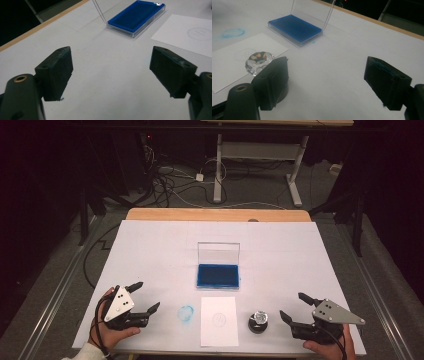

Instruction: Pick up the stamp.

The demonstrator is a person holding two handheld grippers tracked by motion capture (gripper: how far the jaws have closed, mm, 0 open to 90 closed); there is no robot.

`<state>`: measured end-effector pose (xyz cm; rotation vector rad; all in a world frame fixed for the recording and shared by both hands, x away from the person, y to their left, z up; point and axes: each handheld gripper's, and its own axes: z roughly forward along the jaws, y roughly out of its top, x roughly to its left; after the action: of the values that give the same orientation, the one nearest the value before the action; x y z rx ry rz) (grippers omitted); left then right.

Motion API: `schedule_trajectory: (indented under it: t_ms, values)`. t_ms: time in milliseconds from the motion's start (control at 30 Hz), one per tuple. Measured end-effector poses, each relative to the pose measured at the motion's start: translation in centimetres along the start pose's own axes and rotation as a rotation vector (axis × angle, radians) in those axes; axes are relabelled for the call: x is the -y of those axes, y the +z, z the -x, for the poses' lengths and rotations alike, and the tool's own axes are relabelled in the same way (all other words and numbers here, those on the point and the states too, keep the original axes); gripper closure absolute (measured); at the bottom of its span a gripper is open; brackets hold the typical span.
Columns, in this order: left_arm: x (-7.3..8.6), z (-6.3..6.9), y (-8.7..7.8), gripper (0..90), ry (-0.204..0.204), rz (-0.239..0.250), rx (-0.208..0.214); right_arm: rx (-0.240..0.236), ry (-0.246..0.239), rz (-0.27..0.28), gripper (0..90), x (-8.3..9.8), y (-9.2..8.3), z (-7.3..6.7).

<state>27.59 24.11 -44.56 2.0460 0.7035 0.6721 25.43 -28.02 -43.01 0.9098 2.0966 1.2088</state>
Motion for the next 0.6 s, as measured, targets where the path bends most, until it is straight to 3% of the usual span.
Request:
schedule_trajectory:
  t_ms: [133, 600]
  values:
    - [0.09, 0.12, 0.53, 18.2, 0.010, -0.025, 0.011, -0.007, 0.013, -0.011, 20.4, 0.00, 0.00, 0.14]
    - [0.09, 0.39, 0.64, 18.7, 0.025, -0.040, 0.035, -0.036, -0.009, -0.047, 21.1, -0.52, -0.03, -0.26]
